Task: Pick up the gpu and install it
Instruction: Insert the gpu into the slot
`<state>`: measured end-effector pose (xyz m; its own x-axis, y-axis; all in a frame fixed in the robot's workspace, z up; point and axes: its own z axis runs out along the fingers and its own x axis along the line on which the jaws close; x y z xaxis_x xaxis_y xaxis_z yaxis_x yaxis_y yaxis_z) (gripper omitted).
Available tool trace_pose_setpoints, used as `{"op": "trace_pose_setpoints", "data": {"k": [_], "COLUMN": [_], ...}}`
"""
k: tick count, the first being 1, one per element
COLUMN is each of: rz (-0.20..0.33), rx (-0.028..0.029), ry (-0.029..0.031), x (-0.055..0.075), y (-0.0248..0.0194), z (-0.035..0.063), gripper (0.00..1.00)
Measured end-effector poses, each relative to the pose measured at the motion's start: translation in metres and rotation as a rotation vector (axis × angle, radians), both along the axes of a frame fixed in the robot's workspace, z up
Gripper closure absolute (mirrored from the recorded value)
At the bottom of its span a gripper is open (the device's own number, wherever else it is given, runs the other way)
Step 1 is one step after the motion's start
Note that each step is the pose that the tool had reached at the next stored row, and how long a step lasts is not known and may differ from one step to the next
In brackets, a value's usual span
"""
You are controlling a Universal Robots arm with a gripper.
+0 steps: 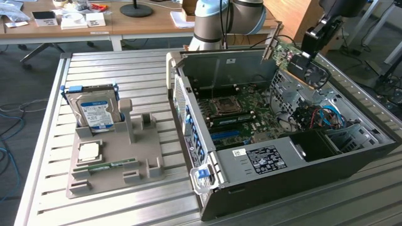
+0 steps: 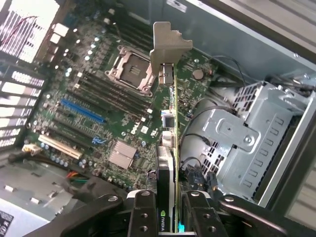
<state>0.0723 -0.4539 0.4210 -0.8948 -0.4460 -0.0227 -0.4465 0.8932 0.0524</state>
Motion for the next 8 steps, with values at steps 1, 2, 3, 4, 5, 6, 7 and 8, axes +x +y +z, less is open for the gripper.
{"op": "trace_pose_setpoints", "data": {"k": [1, 2, 3, 4, 5, 6, 7, 8], "rz": [0.015, 0.03, 0.045, 0.06, 0.075, 0.089, 0.103, 0.109], "rx": [0.0, -0.0001, 0.0, 0.0, 0.0, 0.0, 0.0, 0.0], "ry": [0.0, 0.0, 0.0, 0.0, 0.0, 0.0, 0.0, -0.0001], "x": [0.0, 0.0, 0.0, 0.0, 0.0, 0.0, 0.0, 0.0], "y": [0.0, 0.0, 0.0, 0.0, 0.0, 0.0, 0.0, 0.0], "z": [0.0, -0.0001, -0.0001, -0.0001, -0.0002, -0.0002, -0.0002, -0.0002], "gripper": [0.73, 0.73, 0.73, 0.73, 0.73, 0.73, 0.73, 0.73]}}
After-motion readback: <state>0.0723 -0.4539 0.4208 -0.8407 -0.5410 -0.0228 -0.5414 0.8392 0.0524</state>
